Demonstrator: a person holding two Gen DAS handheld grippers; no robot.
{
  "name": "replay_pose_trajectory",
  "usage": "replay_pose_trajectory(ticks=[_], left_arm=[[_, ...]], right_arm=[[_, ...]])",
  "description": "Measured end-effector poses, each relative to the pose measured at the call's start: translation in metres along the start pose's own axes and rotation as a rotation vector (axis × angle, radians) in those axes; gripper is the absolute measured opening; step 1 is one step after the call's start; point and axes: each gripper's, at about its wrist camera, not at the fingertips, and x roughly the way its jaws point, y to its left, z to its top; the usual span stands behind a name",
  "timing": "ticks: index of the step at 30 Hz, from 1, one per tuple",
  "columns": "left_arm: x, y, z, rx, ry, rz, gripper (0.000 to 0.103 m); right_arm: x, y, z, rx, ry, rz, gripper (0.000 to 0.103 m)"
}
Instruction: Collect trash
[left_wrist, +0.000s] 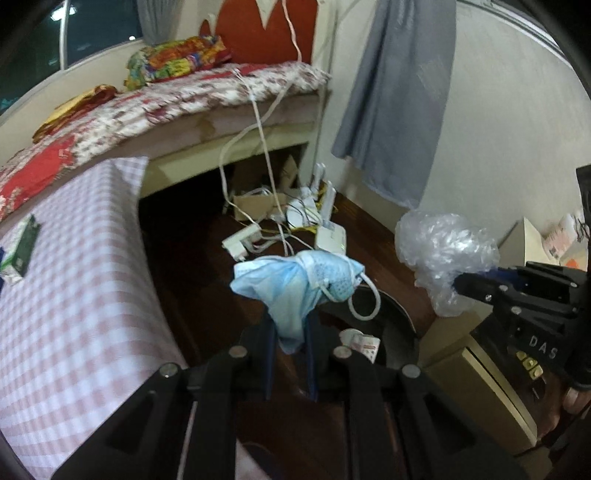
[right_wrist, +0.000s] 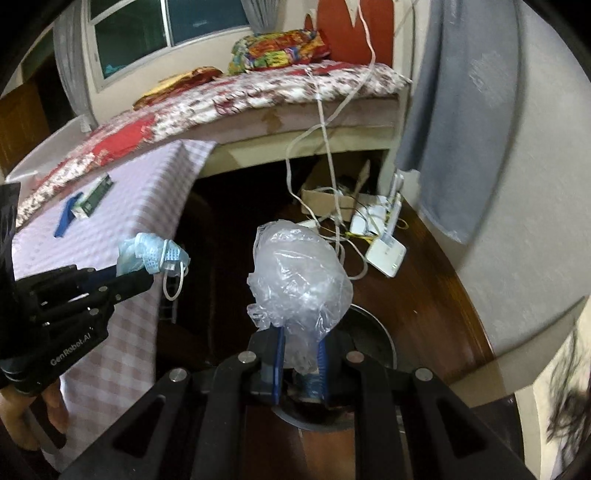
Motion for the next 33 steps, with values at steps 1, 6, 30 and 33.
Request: replay_pose_trajectory(ticks=[1, 6, 30, 33], left_arm=[[0.006, -0.005, -0.002, 0.004, 0.014, -0.007, 0.015], [0.034, -0.023, -0.011, 0.029, 0.087, -0.027, 0.015], [0.156, -0.059, -0.053, 0.016, 0.408, -0.025, 0.015], [0.165, -0.06, -0.061, 0.009, 0.444, -0.028, 0.015]], right_arm=[[0.003, -0.005, -0.004, 0.006, 0.011, -0.003, 0.017], [0.021, -0.027, -0.022, 0.034, 0.065, -0.023, 0.017], [0.131, -0.06, -0.081, 0.028, 0.313, 0.016, 0.017], [0.14, -0.059, -0.086, 0.007, 0.338, 0.031, 0.017]])
